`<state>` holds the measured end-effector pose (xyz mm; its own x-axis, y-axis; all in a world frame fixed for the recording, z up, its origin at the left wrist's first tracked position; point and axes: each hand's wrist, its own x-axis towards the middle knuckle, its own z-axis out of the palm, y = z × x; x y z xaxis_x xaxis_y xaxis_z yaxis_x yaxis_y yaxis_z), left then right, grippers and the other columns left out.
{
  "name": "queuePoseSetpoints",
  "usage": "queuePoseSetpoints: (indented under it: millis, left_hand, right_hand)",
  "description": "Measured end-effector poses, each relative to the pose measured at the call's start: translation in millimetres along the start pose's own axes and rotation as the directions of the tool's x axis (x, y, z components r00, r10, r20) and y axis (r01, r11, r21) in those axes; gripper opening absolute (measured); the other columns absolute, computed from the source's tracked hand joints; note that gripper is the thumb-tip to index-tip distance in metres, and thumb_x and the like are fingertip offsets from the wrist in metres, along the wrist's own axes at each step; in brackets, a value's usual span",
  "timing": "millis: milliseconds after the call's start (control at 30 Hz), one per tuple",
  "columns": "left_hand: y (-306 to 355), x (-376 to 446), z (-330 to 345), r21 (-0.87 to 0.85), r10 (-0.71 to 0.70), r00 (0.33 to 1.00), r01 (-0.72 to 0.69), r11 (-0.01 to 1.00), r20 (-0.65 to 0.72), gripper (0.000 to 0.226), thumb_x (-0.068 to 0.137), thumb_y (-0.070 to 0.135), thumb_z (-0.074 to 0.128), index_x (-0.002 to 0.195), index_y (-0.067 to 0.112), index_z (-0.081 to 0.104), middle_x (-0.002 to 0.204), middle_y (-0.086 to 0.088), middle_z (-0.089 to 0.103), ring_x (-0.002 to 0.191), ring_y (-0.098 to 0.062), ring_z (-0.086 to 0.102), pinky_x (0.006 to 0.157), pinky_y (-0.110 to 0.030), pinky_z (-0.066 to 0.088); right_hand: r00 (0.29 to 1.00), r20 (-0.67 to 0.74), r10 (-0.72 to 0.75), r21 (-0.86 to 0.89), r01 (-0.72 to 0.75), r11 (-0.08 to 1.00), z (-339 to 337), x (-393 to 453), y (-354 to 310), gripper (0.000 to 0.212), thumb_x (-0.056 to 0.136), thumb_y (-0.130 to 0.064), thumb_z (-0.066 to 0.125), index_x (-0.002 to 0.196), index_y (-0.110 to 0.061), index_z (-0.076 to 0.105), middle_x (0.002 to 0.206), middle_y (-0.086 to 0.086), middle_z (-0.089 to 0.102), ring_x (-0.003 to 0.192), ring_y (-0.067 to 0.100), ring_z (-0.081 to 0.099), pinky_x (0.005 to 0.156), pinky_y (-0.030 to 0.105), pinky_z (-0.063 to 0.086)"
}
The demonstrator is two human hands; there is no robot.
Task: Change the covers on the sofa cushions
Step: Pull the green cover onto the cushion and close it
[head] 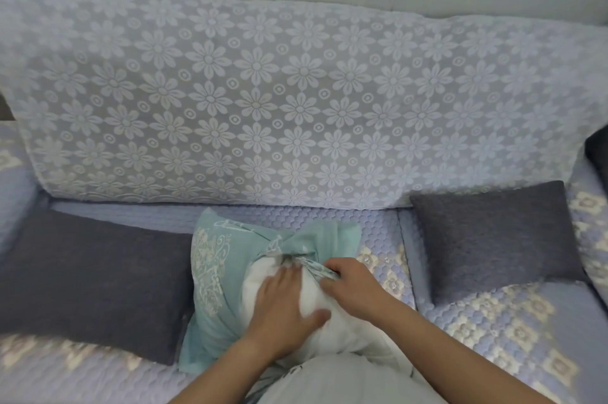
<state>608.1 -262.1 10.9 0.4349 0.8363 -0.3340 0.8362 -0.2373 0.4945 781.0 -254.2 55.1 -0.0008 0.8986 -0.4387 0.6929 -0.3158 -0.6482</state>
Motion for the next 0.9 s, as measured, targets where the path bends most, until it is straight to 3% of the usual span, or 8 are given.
queuePoseSetpoints:
  millis: [100, 167, 300, 467, 633, 733, 833, 900]
  left_hand:
    - [25, 16, 9, 0.03, 0.254, 0.964, -0.252, 0.967, -0.073, 0.065, 0.087, 0.046, 0.046, 0.144, 0.017, 0.051, 0.144, -0.003, 0.056, 0.135, -0.02, 0.05, 0.118, -0.027, 0.023]
    - [31, 30, 10, -0.006, 0.146, 0.982, -0.148, 0.989, -0.121, 0.046, 0.097, 0.027, 0.049, 0.139, 0.011, 0.054, 0.135, -0.007, 0.061, 0.124, -0.017, 0.058, 0.114, -0.023, 0.032]
    - [26, 47, 8, 0.214, 0.076, 0.991, -0.052, 0.976, -0.106, 0.04, 0.09, 0.028, 0.042, 0.108, 0.008, 0.071, 0.111, -0.016, 0.07, 0.11, -0.031, 0.068, 0.114, -0.044, 0.034]
    - [-2, 5, 30, 0.127, 0.341, 0.928, -0.324, 0.938, -0.151, 0.058, 0.096, 0.045, 0.05, 0.144, 0.014, 0.051, 0.149, -0.009, 0.05, 0.14, -0.028, 0.044, 0.116, -0.042, 0.026]
    - [-60, -42, 45, -0.073, 0.191, 0.943, -0.219, 0.973, -0.274, 0.055, 0.089, 0.057, 0.058, 0.138, 0.033, 0.051, 0.113, 0.009, 0.049, 0.091, -0.016, 0.064, 0.075, -0.024, 0.051]
    - [-45, -20, 56, 0.055, 0.357, 0.919, -0.353, 0.934, -0.168, 0.067, 0.087, 0.056, 0.061, 0.148, 0.037, 0.04, 0.129, 0.005, 0.054, 0.109, -0.018, 0.064, 0.086, -0.026, 0.056]
    - [-10, 11, 50, 0.137, 0.307, 0.952, -0.306, 0.942, 0.013, 0.077, 0.094, 0.06, 0.049, 0.16, 0.037, 0.015, 0.162, -0.012, 0.025, 0.149, -0.031, 0.025, 0.124, -0.043, 0.021]
    - [7, 28, 51, 0.165, 0.175, 0.98, -0.188, 0.968, 0.094, 0.079, 0.093, 0.063, 0.039, 0.16, 0.038, 0.006, 0.167, -0.012, 0.005, 0.153, -0.032, 0.004, 0.123, -0.047, 0.002]
  right_hand:
    - [1.0, 0.014, -0.024, 0.108, 0.022, 0.994, 3, -3, -10, 0.02, 0.086, -0.024, 0.063, 0.068, -0.019, 0.058, 0.061, -0.008, 0.052, 0.059, 0.006, 0.045, 0.056, 0.025, 0.033]
    - [0.997, 0.046, -0.066, 0.064, 0.062, 0.996, 4, -6, -14, 0.028, 0.085, -0.022, 0.061, 0.059, -0.022, 0.049, 0.054, -0.009, 0.046, 0.054, 0.004, 0.04, 0.053, 0.025, 0.029]
    - [0.992, 0.095, -0.078, -0.06, 0.084, 0.995, 2, -12, -1, 0.028, 0.085, -0.02, 0.057, 0.062, -0.019, 0.041, 0.058, -0.004, 0.042, 0.055, 0.007, 0.037, 0.056, 0.03, 0.029]
    - [0.995, -0.08, 0.058, -0.045, -0.062, 0.997, -12, 5, 28, 0.009, 0.091, -0.02, 0.06, 0.09, -0.014, 0.066, 0.085, -0.001, 0.065, 0.08, 0.016, 0.059, 0.071, 0.031, 0.041]
    - [0.993, -0.092, 0.075, -0.063, -0.081, 0.995, -18, 16, 34, 0.011, 0.088, -0.018, 0.065, 0.095, -0.021, 0.057, 0.09, -0.006, 0.059, 0.086, 0.016, 0.055, 0.069, 0.028, 0.034]
    - [0.993, -0.086, 0.085, -0.117, -0.095, 0.989, -17, 24, 27, 0.019, 0.085, -0.021, 0.066, 0.096, -0.023, 0.051, 0.092, -0.006, 0.057, 0.088, 0.018, 0.055, 0.07, 0.031, 0.036]
    - [0.989, -0.065, 0.136, -0.087, -0.142, 0.986, -27, 37, 16, 0.02, 0.081, -0.021, 0.069, 0.097, -0.02, 0.056, 0.095, -0.002, 0.06, 0.092, 0.023, 0.06, 0.077, 0.034, 0.045]
    - [0.988, -0.023, 0.155, -0.029, -0.156, 0.987, -32, 42, 4, 0.016, 0.076, -0.018, 0.07, 0.085, -0.023, 0.058, 0.087, -0.001, 0.06, 0.086, 0.022, 0.061, 0.074, 0.035, 0.048]
